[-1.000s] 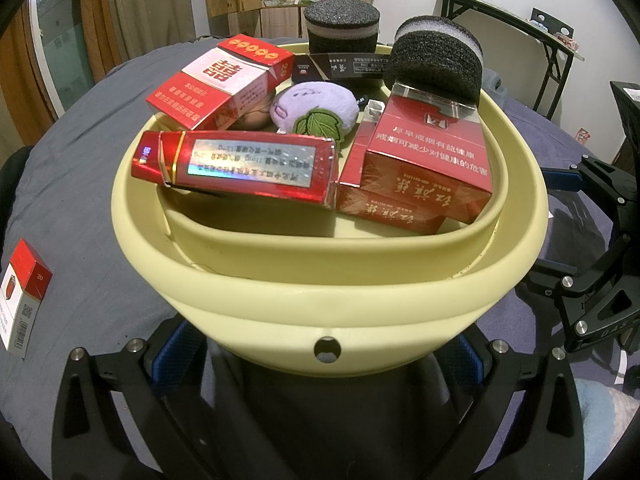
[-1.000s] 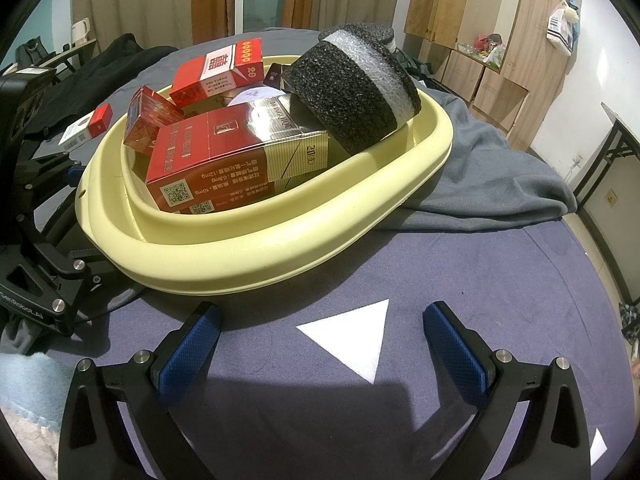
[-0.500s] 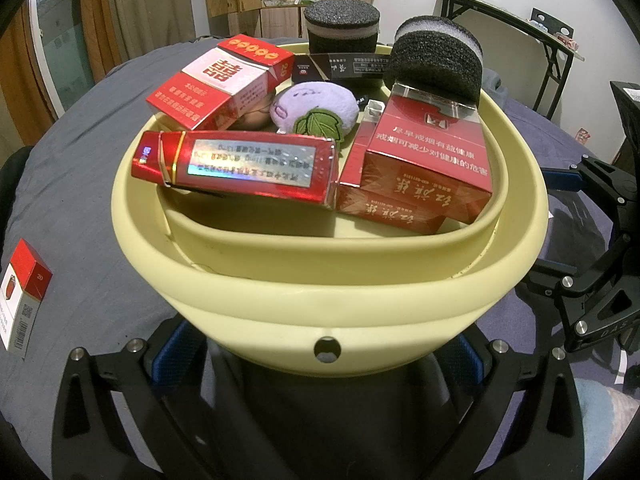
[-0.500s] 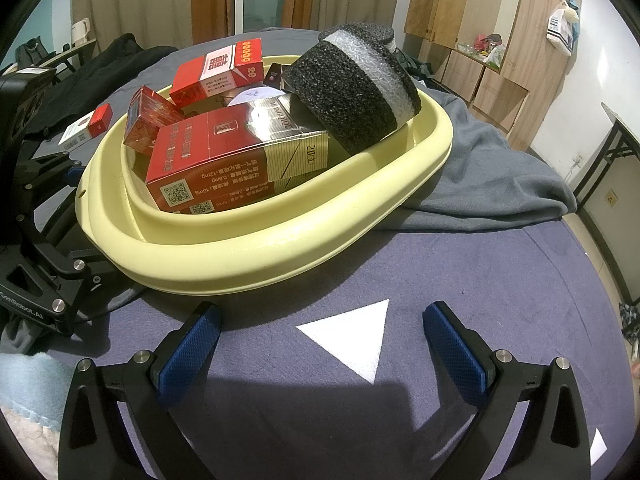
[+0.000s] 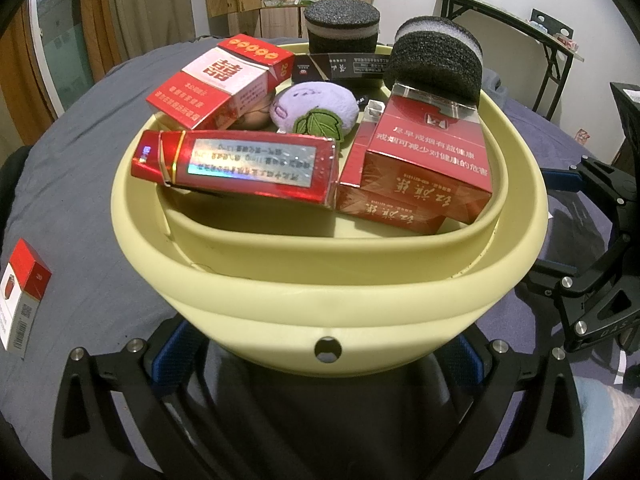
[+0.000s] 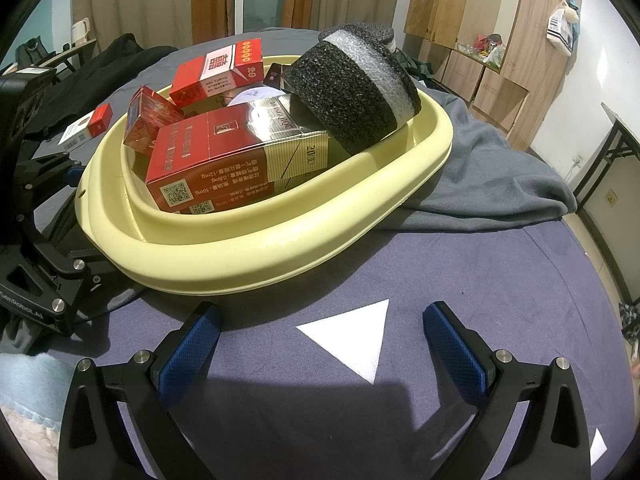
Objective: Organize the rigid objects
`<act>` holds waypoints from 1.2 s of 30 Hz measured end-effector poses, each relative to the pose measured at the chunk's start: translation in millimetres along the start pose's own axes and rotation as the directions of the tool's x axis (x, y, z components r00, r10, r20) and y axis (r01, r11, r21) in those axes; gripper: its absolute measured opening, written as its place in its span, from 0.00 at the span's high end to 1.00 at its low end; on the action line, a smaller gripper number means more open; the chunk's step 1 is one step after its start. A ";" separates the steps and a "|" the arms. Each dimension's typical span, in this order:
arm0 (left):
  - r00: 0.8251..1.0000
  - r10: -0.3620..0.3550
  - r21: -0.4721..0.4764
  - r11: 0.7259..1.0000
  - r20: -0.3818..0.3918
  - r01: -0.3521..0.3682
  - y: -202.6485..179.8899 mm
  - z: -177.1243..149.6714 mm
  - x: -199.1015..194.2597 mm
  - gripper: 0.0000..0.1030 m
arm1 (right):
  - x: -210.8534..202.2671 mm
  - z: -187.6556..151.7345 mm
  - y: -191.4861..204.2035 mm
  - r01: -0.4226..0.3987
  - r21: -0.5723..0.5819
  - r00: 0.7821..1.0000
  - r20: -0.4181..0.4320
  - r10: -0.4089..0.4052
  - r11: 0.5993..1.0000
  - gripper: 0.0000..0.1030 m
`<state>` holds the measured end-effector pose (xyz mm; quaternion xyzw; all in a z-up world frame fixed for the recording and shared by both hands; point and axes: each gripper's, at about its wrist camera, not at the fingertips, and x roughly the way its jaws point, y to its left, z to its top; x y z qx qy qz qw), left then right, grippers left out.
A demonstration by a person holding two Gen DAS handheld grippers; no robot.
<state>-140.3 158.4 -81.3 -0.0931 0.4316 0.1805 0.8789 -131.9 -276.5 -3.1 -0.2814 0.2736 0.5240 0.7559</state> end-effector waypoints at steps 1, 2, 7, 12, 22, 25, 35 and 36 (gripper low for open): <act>1.000 -0.002 -0.002 1.000 0.000 0.002 -0.7 0.0 -0.2 0.00 | -0.4 0.1 -0.2 -0.001 0.000 1.000 0.000 0.001 1.000 0.00; 1.000 0.000 0.000 1.000 0.000 0.000 -0.7 0.2 -0.2 0.00 | -0.2 0.1 -0.2 -0.001 0.001 1.000 0.000 0.001 1.000 0.00; 1.000 -0.002 -0.002 1.000 0.000 0.002 0.0 0.4 0.1 0.00 | -0.4 0.1 -0.1 0.000 0.000 1.000 0.000 0.000 1.000 0.00; 1.000 0.001 0.000 1.000 0.001 -0.001 -0.5 0.5 0.1 0.00 | -0.3 0.1 -0.1 0.000 0.000 1.000 0.000 0.000 1.000 0.00; 1.000 0.002 0.001 1.000 0.002 -0.002 -0.6 1.5 0.5 0.00 | -0.4 0.1 -0.2 -0.001 0.001 1.000 0.000 0.001 1.000 0.00; 1.000 0.002 0.001 1.000 0.002 -0.002 -0.5 1.5 0.5 0.00 | -0.3 0.1 -0.2 0.000 0.000 1.000 0.000 0.000 1.000 0.00; 1.000 0.002 0.001 1.000 0.002 -0.002 -0.5 1.4 0.5 0.00 | -0.2 0.1 -0.1 0.000 0.000 1.000 0.000 0.000 1.000 0.00; 1.000 0.002 0.001 1.000 0.002 -0.002 -0.6 1.5 0.7 0.00 | 0.0 0.1 0.0 0.000 0.000 1.000 0.000 0.000 1.000 0.00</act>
